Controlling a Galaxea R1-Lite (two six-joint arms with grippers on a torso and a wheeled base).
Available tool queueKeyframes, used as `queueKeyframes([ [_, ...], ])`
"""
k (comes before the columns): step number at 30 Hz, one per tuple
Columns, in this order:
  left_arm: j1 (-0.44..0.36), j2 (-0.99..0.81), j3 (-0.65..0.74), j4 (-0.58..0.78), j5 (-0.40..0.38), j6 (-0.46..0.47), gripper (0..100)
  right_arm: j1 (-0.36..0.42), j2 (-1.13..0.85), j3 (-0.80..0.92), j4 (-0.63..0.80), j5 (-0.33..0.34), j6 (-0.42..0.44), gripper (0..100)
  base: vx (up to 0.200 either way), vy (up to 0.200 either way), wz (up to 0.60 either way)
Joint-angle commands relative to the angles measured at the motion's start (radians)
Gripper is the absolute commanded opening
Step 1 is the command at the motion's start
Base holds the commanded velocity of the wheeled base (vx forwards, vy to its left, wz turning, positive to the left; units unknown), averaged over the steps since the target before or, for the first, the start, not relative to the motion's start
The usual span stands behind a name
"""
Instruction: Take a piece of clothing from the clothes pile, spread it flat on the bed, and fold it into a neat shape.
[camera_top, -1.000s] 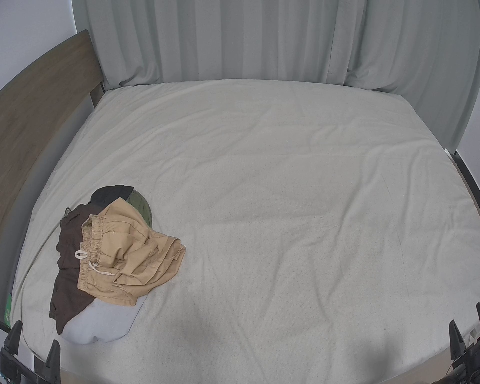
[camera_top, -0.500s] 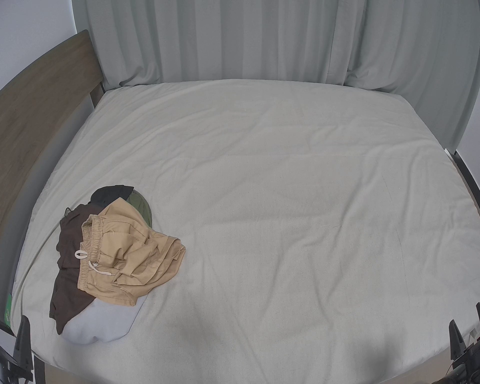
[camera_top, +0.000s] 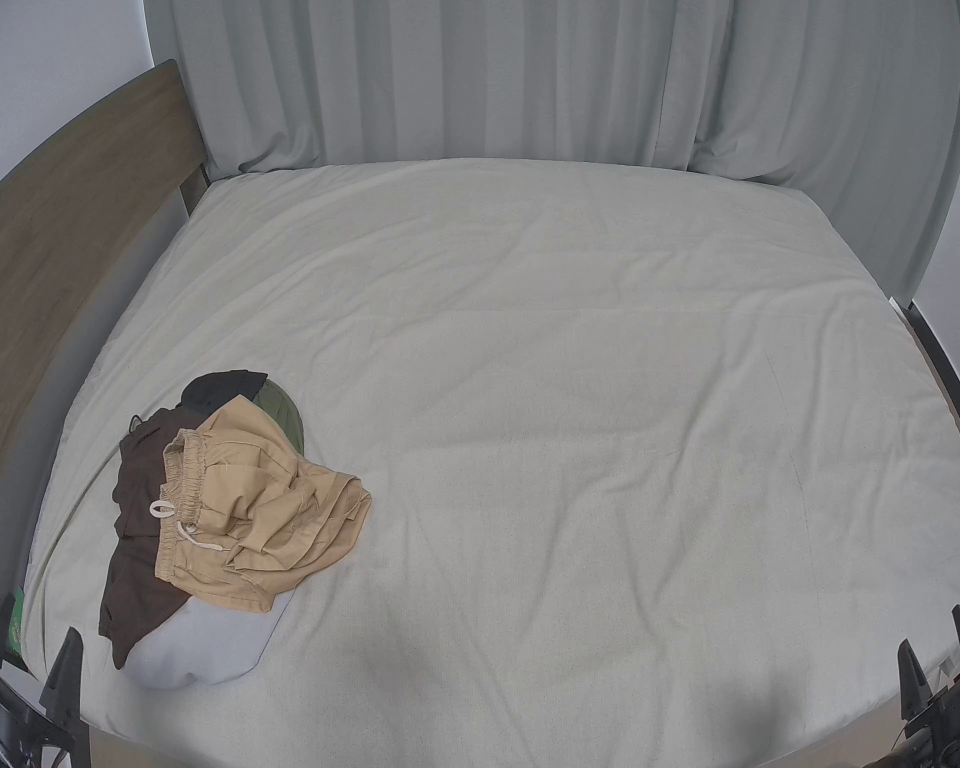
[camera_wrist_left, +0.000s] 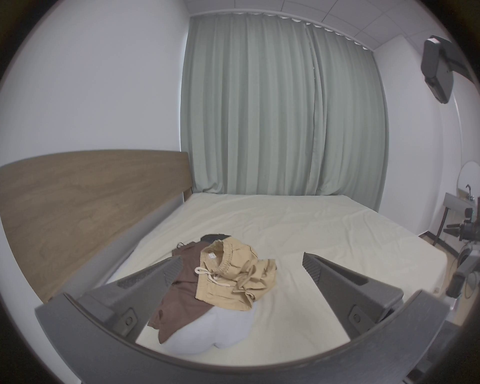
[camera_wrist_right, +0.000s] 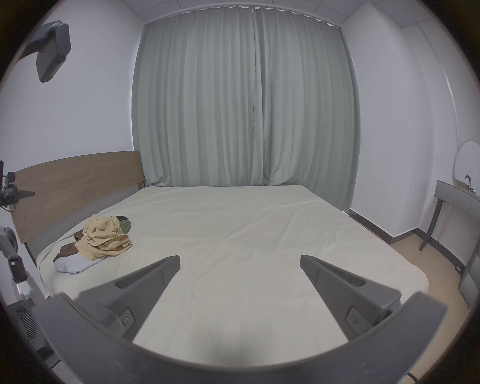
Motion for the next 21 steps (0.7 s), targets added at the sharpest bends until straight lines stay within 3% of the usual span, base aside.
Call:
queueKeyframes([
  [1, -0.032, 0.08, -0.013, 0.013, -0.011, -0.039, 100, 0.0, -0.005, 0.018, 0.0, 0.001, 0.0, 100, 0.0, 0.0, 0.0],
  [9, -0.107, 0.187, -0.051, 0.009, -0.028, -0.153, 100, 0.0, -0.005, 0.018, 0.0, 0.003, 0.002, 100, 0.0, 0.0, 0.0],
  [21, -0.12, 0.325, -0.115, -0.002, -0.098, -0.334, 100, 0.0, -0.005, 0.018, 0.0, 0.003, 0.002, 100, 0.0, 0.0, 0.0],
])
